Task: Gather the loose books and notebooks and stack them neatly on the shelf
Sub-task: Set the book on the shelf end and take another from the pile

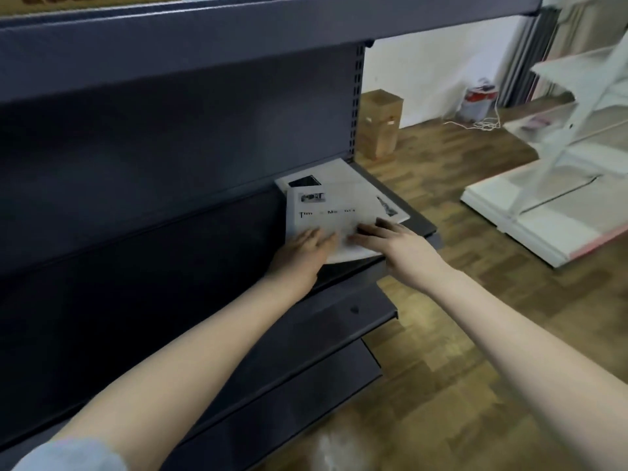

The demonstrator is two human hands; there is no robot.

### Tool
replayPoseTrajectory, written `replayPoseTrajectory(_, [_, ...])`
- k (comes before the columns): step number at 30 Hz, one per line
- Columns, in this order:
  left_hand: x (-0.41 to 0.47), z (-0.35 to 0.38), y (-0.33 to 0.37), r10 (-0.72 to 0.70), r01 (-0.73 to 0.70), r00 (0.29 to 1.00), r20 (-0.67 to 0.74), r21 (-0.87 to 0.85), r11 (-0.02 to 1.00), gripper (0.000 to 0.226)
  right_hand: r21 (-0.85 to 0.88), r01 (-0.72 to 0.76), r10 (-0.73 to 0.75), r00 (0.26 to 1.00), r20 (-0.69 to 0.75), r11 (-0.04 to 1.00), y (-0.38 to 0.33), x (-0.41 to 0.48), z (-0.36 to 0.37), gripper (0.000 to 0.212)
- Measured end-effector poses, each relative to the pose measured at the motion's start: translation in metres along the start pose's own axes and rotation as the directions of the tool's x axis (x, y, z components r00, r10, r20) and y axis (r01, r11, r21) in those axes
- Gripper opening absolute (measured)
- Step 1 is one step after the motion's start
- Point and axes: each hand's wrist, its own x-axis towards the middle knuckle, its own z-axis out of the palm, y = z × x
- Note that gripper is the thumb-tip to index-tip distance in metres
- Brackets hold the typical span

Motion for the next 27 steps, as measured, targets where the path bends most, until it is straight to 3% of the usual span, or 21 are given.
replayPoseTrajectory(3, [0.016,0.018,0.029,-0.029,0.028,0.994,0.102,0.005,1.000,0.066,0.067,-0.103,0.092,0.985,0.147,0.992,0.019,-0.019,0.012,0.080])
replayPoseTrajectory(7, [0.036,0.020,0.041,-0.048,0.047,0.997,0.058,0.022,0.999,0.048,0.158,-0.188,0.156,0.969,0.194,0.969,0.033,-0.010,0.024,0.065])
replayPoseTrajectory(9, [0.047,0.017,0.038,-0.040,0.038,0.995,0.089,0.023,0.999,0.059,0.133,-0.184,0.154,0.966,0.207,0.974,0.038,0.001,0.023,0.059])
replayPoseTrajectory(14, [0.072,0.021,0.030,-0.120,0.136,0.975,0.188,-0.077,0.988,0.084,0.173,-0.164,0.123,0.966,0.227,0.971,0.060,0.028,0.024,0.066])
replayPoseTrajectory(17, [0.080,0.028,0.028,-0.165,0.180,0.977,0.138,-0.106,0.978,0.073,0.283,-0.188,0.110,0.957,0.269,0.940,0.078,0.044,0.026,0.069])
replayPoseTrajectory(23, [0.078,0.052,0.032,-0.218,0.207,0.974,-0.062,-0.148,0.967,0.064,0.341,-0.137,0.052,0.968,0.247,0.930,0.103,0.068,0.031,0.070])
replayPoseTrajectory(27, [0.079,0.058,0.029,-0.249,0.227,0.962,-0.112,-0.180,0.957,0.062,0.313,-0.036,0.002,0.994,0.109,0.949,0.109,0.068,0.043,0.070])
